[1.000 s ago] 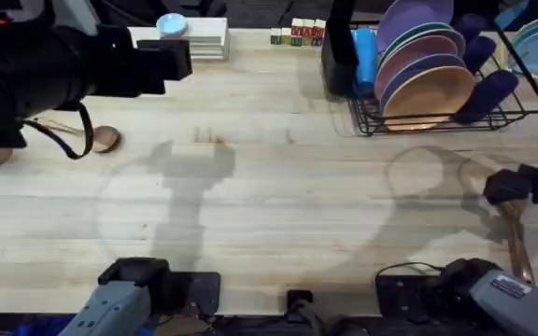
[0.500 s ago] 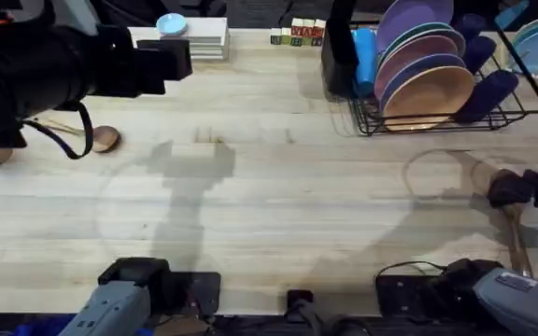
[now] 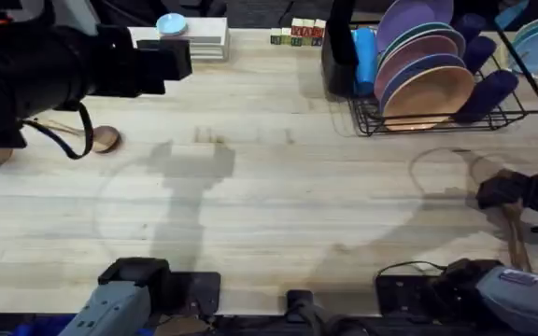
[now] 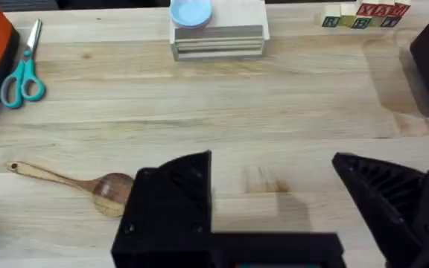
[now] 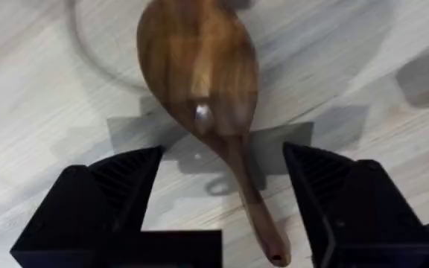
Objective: Pick up the spoon on the table one by one and put them onto the rack
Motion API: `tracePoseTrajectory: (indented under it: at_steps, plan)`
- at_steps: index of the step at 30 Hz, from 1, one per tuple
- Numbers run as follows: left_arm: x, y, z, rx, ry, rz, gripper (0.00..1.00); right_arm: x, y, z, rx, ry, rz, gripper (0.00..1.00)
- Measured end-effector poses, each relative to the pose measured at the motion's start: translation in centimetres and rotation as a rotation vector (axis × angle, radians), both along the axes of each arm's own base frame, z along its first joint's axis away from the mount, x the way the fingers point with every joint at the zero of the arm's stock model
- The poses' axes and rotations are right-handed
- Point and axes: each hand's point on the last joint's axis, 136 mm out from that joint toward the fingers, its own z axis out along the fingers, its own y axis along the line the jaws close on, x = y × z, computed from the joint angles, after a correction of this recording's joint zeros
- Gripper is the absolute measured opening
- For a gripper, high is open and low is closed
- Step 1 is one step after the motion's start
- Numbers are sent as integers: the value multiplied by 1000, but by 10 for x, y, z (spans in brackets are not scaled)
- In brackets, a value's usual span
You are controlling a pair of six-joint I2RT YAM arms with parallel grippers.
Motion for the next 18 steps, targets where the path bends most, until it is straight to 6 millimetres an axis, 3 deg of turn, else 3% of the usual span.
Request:
tracePoseTrajectory:
  at_steps: [5,18]
  plan:
    - [0,0,0,0,0,0,993,0,1,0,7,-3,3,949]
    - [0,0,0,0,0,0,993,-5,11,-1,45,15,13,444]
